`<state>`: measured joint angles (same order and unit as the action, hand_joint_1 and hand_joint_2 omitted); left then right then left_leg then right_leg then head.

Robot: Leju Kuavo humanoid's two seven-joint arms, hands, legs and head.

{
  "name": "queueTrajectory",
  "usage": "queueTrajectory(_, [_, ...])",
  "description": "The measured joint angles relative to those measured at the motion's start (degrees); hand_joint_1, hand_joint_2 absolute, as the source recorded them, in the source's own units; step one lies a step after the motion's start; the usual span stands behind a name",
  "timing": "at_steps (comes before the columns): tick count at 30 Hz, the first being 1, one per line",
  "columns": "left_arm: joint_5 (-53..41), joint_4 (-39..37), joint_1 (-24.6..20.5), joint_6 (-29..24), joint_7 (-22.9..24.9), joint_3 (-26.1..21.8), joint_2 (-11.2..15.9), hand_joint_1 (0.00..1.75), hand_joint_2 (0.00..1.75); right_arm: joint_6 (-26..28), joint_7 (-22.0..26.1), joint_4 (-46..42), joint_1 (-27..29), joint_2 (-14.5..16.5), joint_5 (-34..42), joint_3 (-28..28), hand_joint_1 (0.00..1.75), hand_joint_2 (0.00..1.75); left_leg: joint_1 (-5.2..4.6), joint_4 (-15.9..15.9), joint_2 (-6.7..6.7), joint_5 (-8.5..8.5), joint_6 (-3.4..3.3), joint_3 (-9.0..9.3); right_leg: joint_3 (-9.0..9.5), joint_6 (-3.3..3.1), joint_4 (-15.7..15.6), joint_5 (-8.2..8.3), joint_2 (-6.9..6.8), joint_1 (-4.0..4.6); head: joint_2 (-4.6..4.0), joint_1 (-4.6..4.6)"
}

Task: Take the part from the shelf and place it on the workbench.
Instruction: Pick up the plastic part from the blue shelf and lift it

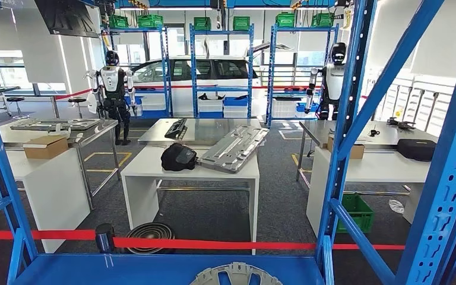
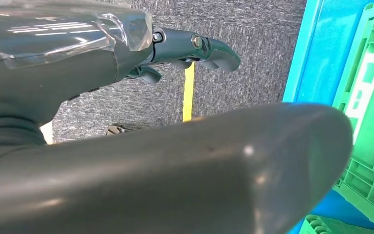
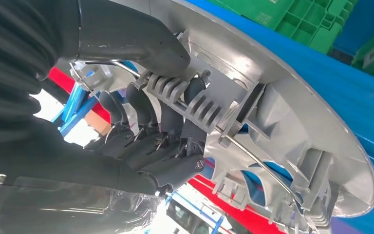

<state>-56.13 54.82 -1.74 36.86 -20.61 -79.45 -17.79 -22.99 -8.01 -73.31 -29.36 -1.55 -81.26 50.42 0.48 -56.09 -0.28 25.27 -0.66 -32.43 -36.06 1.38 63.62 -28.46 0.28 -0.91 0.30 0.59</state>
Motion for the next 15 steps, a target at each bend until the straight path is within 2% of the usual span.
queueTrajectory(1, [0.09, 0.0, -0.02, -0.03, 0.03, 0.0, -0.01, 0.0, 0.0, 0.11, 0.1, 0.05, -0.06, 0.16, -0.01, -0.01, 1.57, 1.75, -0.11, -0.28, -0.06, 0.16, 0.25, -0.09, 1.78, -0.08, -3.49, 1.09, -0.02, -0.04, 0.0, 0.02])
queueTrajectory(2, [0.16, 0.0, -0.04, -0.07, 0.05, 0.0, 0.01, 0.0, 0.0, 0.2, 0.19, 0.11, -0.1, 0.32, -0.01, -0.01, 1.57, 1.75, -0.21, -0.48, -0.1, 0.27, 0.51, -0.2, 2.85, -0.38, -5.55, 1.64, -0.03, 0.0, 0.0, 0.03])
queueTrajectory(4, [0.25, 0.0, -0.06, -0.15, 0.06, 0.0, 0.03, 0.0, 0.0, 0.37, 0.32, 0.2, -0.14, 0.61, 0.0, -0.01, 1.59, 1.75, -0.24, -0.52, -0.09, 0.26, 0.95, -0.33, 3.07, -1.22, -6.04, 1.81, 0.03, 0.23, 0.01, 0.1])
queueTrajectory(7, [0.29, 0.02, -0.06, -0.19, 0.06, 0.0, 0.1, 0.0, 0.0, 0.47, 0.43, 0.26, -0.18, 0.93, 0.01, -0.01, 1.6, 1.75, 0.05, -1.15, -0.07, 0.86, 1.61, -0.76, 3.16, -2.02, -6.26, 2.07, 0.03, -0.14, 0.01, 0.16])
queueTrajectory(9, [0.36, 0.02, -0.06, -0.26, 0.06, 0.0, 0.12, 0.0, 0.0, 0.48, 0.47, 0.27, -0.19, 1.16, 0.01, -0.02, 1.6, 1.75, 0.2, -5.29, -0.01, 3.46, 2.05, -2.67, 3.22, -2.4, -6.32, 2.13, 0.01, -0.31, 0.0, 0.28])
queueTrajectory(11, [0.49, 0.0, -0.05, -0.34, 0.06, 0.0, 0.13, 0.0, 0.0, 0.41, 0.65, 0.27, -0.17, 1.3, 0.01, -0.01, 1.67, 1.75, 0.31, -13.1, 0.08, 7.05, 2.43, -6.22, 3.16, -2.61, -6.3, 2.13, -0.01, -0.21, 0.01, 0.37])
queueTrajectory(12, [0.59, -0.02, -0.04, -0.37, 0.05, -0.01, 0.15, 0.0, 0.0, 0.29, 0.78, 0.27, -0.16, 1.31, 0.02, 0.0, 1.7, 1.75, 0.34, -16.29, 0.12, 8.07, 2.53, -7.75, 3.14, -2.61, -6.29, 2.13, -0.01, -0.16, 0.01, 0.38])
queueTrajectory(13, [0.71, -0.04, -0.03, -0.41, 0.01, -0.02, 0.15, 0.0, 0.0, 0.16, 0.9, 0.27, -0.15, 1.31, 0.08, 0.0, 1.7, 1.75, 0.34, -17.56, 0.14, 8.01, 2.55, -8.39, 3.17, -2.61, -6.28, 2.12, 0.0, -0.12, 0.01, 0.38])
queueTrajectory(14, [0.88, -0.06, -0.03, -0.46, -0.13, -0.02, 0.16, 0.0, 0.0, 0.04, 1.01, 0.26, -0.15, 1.32, 0.18, 0.0, 1.7, 1.75, 0.34, -16.42, 0.16, 6.84, 2.49, -7.86, 3.23, -2.6, -6.27, 2.11, 0.03, -0.1, 0.01, 0.39])
queueTrajectory(15, [1.09, -0.07, -0.04, -0.51, -0.4, -0.02, 0.17, 0.0, 0.0, -0.04, 1.05, 0.22, -0.16, 1.36, 0.33, -0.02, 1.7, 1.75, 0.34, -13.02, 0.16, 4.84, 2.35, -6.22, 3.33, -2.59, -6.27, 2.1, 0.09, -0.08, 0.01, 0.38])
